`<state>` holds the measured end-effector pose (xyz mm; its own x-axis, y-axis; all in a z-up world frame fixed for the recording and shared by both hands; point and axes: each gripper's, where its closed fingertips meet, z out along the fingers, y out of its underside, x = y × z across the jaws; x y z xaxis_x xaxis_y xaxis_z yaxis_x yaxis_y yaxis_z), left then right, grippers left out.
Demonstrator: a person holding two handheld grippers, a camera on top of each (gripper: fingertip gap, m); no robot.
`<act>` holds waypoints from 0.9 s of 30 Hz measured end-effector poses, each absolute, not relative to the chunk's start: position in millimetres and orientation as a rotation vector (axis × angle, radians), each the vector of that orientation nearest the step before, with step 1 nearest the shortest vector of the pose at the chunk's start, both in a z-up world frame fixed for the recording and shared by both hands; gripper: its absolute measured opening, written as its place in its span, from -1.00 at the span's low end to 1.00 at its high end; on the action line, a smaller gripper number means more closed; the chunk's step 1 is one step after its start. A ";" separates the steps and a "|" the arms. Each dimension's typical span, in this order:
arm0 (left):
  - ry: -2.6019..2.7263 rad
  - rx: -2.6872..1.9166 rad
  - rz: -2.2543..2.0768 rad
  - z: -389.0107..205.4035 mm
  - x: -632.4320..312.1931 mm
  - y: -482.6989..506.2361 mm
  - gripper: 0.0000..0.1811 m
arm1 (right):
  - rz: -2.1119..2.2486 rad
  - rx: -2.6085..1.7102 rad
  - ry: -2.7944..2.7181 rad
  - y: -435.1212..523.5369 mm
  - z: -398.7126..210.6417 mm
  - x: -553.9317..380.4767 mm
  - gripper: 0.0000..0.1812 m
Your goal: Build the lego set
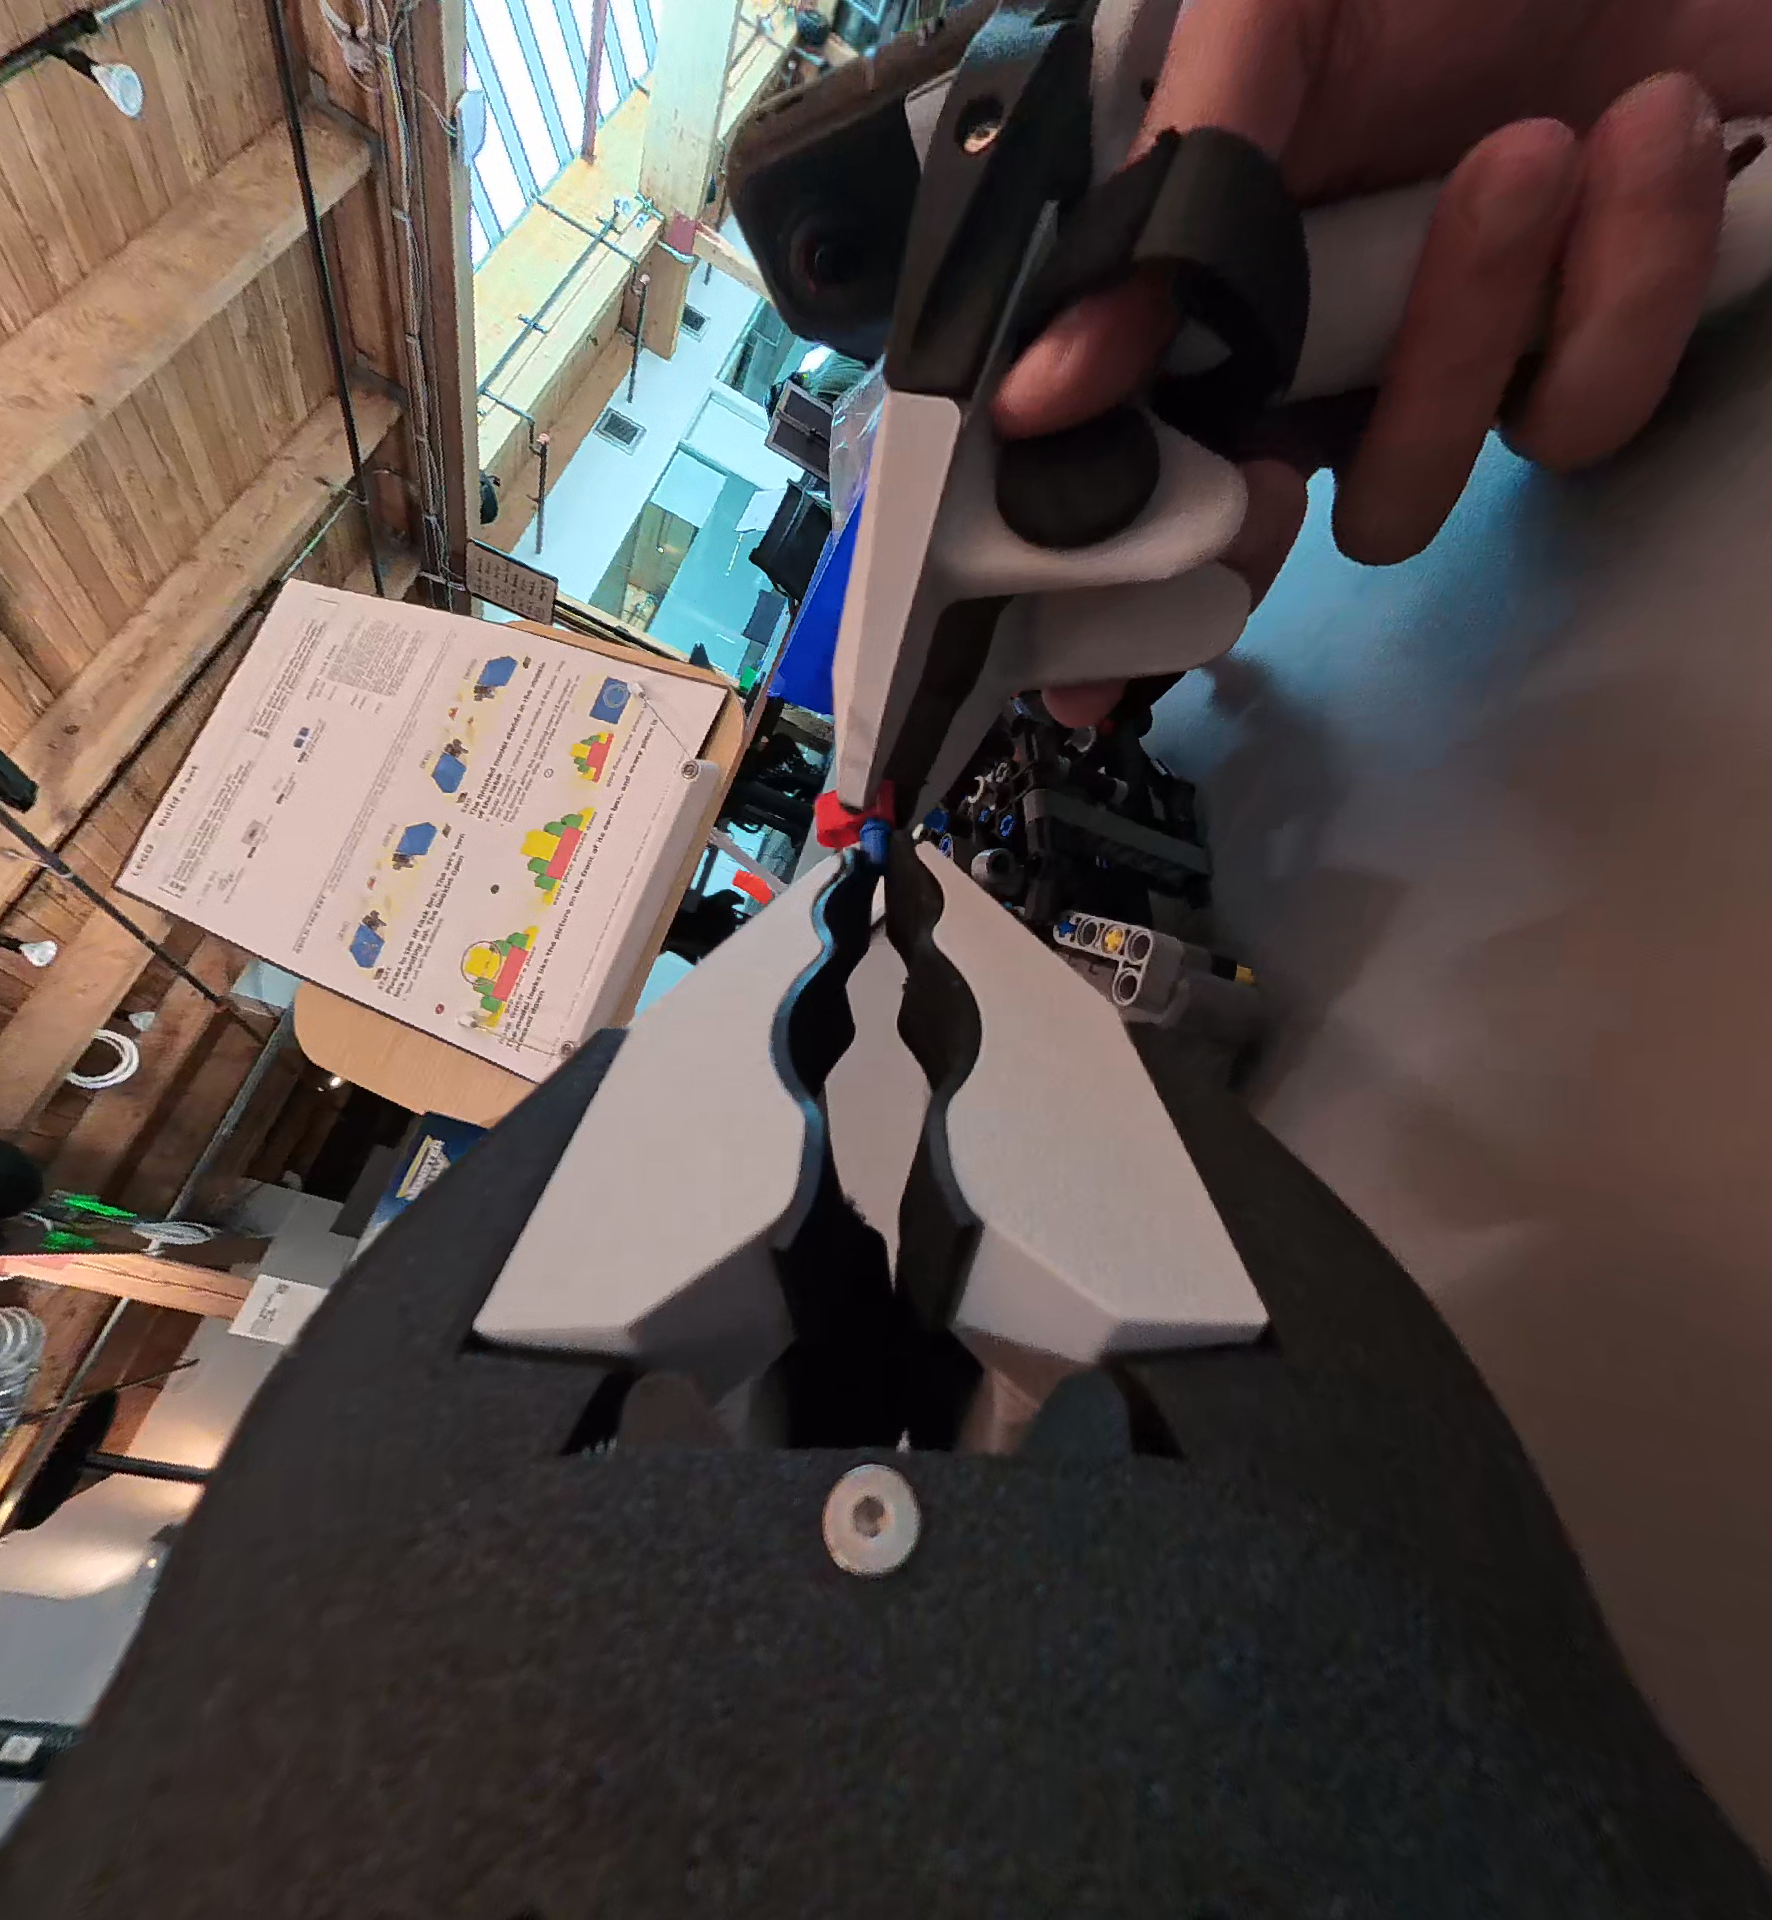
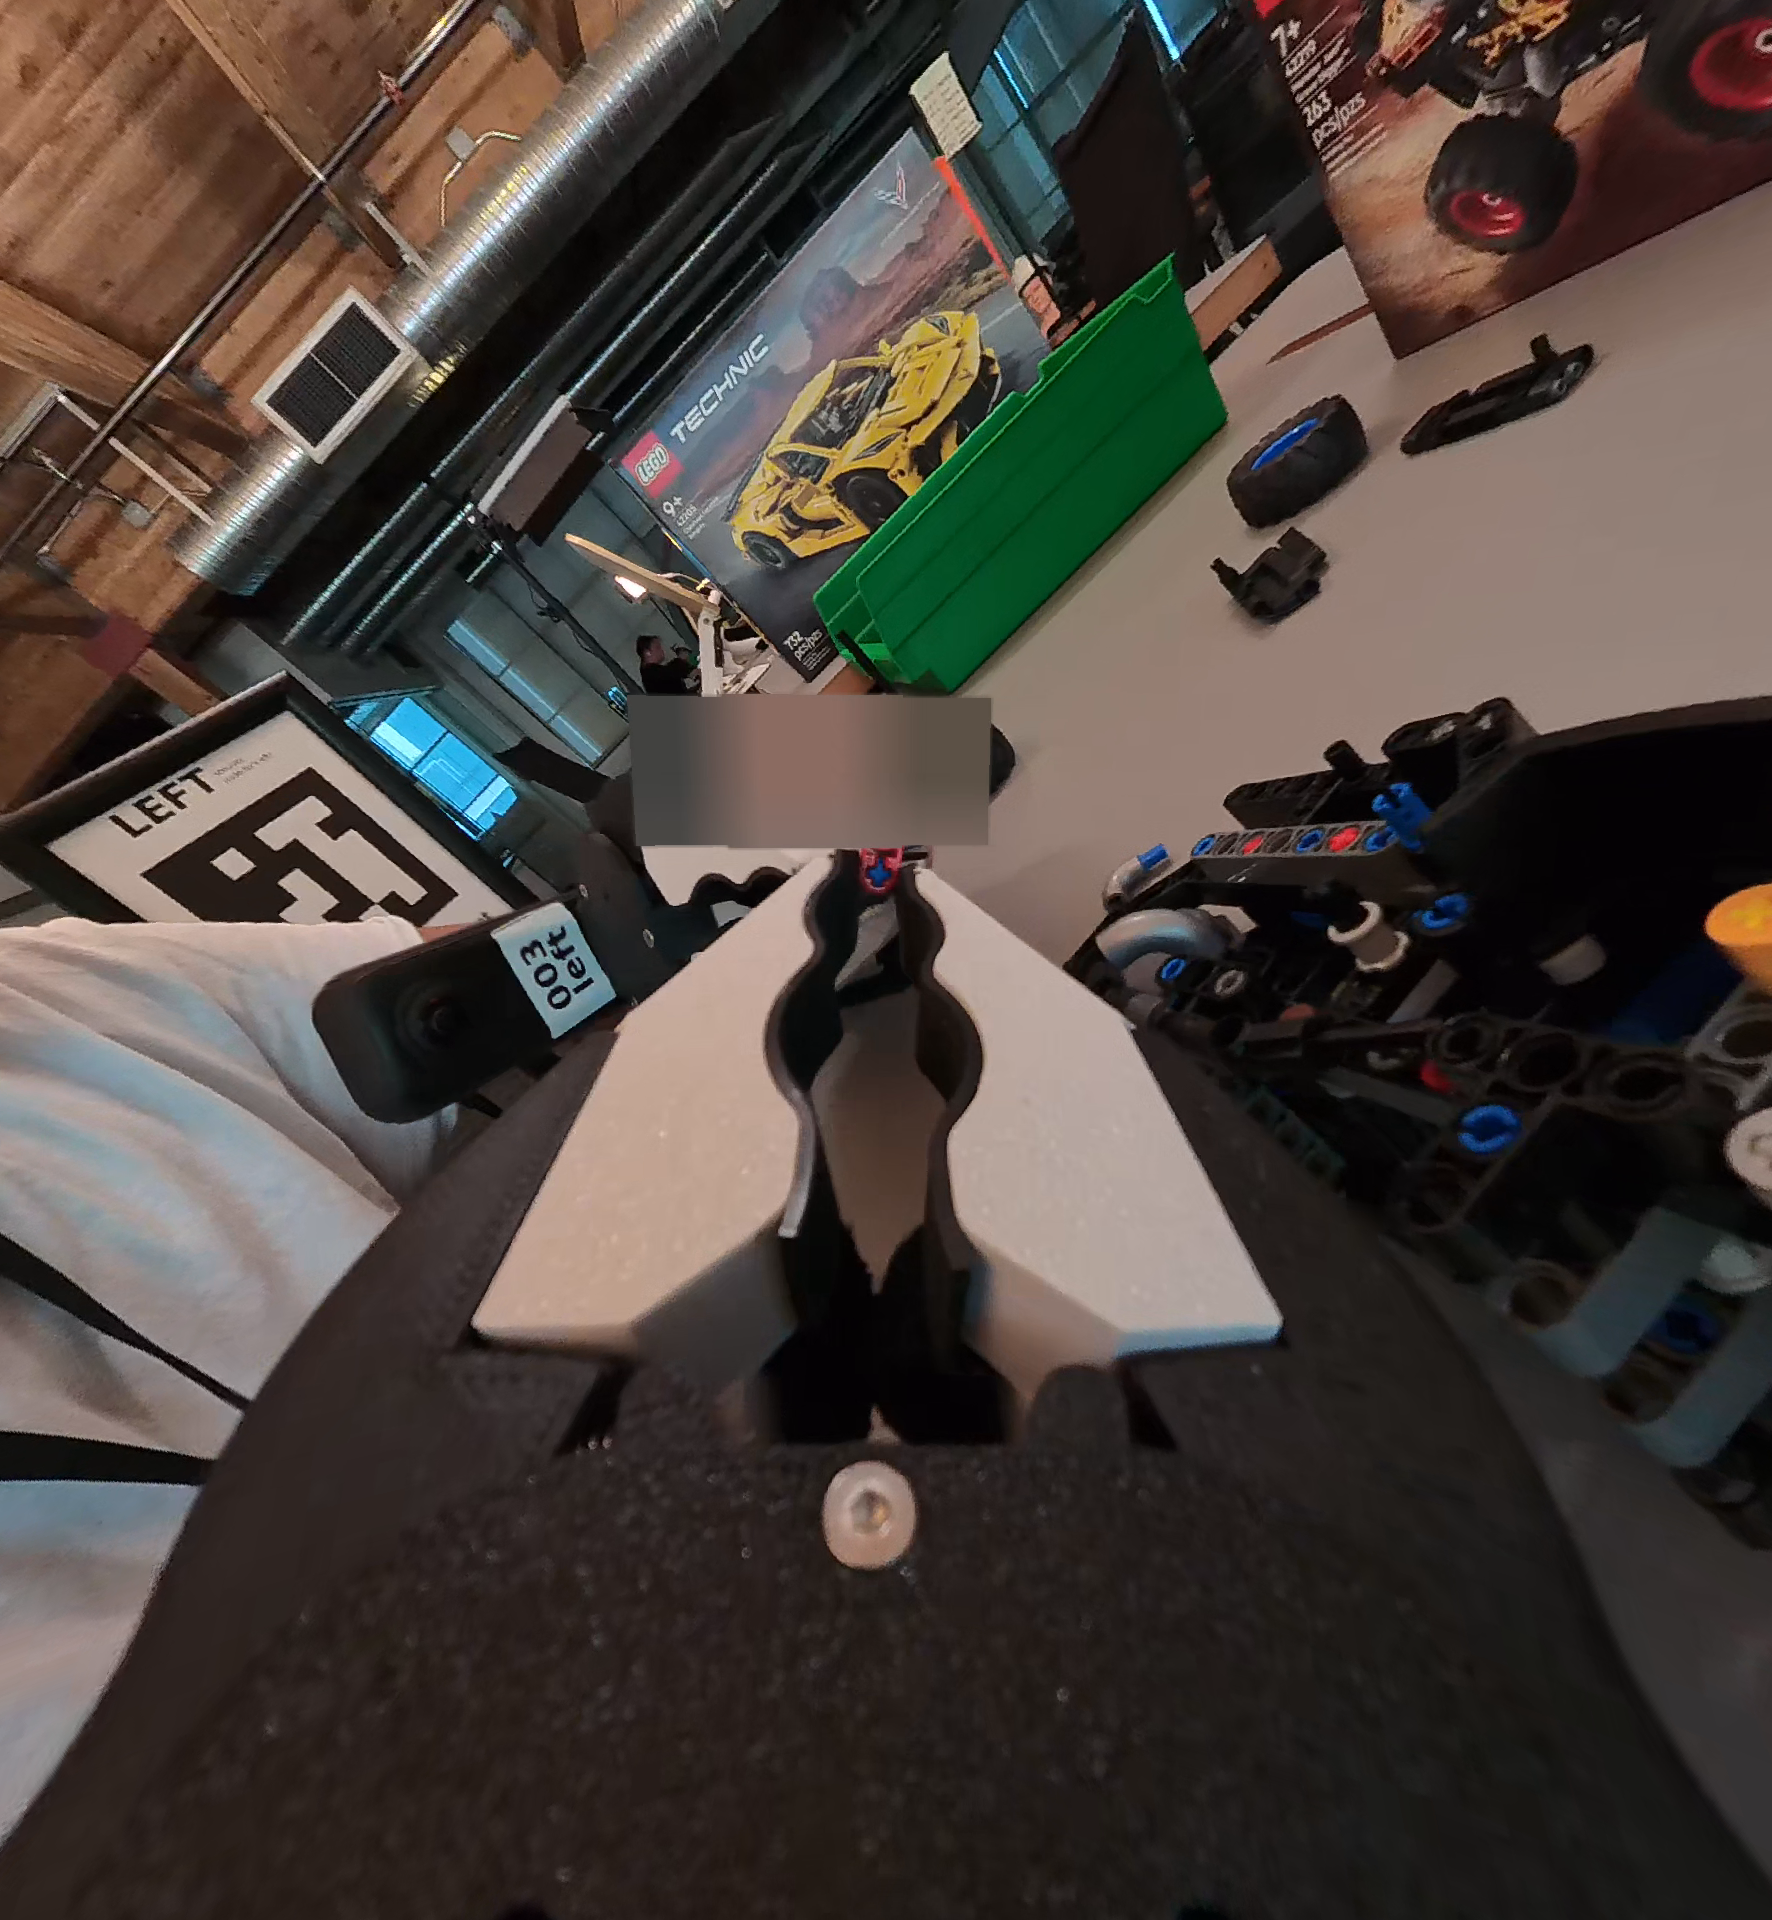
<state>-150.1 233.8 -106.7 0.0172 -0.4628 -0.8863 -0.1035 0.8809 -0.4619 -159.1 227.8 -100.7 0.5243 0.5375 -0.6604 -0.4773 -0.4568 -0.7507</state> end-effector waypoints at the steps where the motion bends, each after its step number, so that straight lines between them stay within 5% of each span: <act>1: 1.546 -0.455 -0.287 -107.4 -150.3 234.0 -0.97 | 1.158 -1.683 -0.055 227.9 -101.5 -159.4 -0.93; 14: 1.576 -0.543 -0.373 -109.1 -150.5 245.0 -0.97 | 0.989 -1.711 -0.055 230.7 -105.9 -143.1 -1.00; 17: 1.565 -0.546 -0.380 -107.7 -147.8 240.4 -0.97 | 0.901 -1.763 -0.146 231.0 -106.4 -152.5 -0.95; 20: 1.550 -0.549 -0.418 -103.4 -151.5 241.3 -0.97 | 0.890 -1.721 -0.266 222.7 -96.5 -152.8 -0.66; 27: 1.705 -0.465 -0.817 -114.7 -164.3 197.0 -0.98 | 0.619 -1.650 -0.641 202.5 -100.8 -169.3 -0.65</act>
<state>-164.3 197.0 -114.7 -0.2896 -0.6761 -0.6775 0.1044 0.6813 -0.7245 -169.3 202.5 -100.8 0.7064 0.7060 -0.0511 0.0763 -0.1478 -0.9861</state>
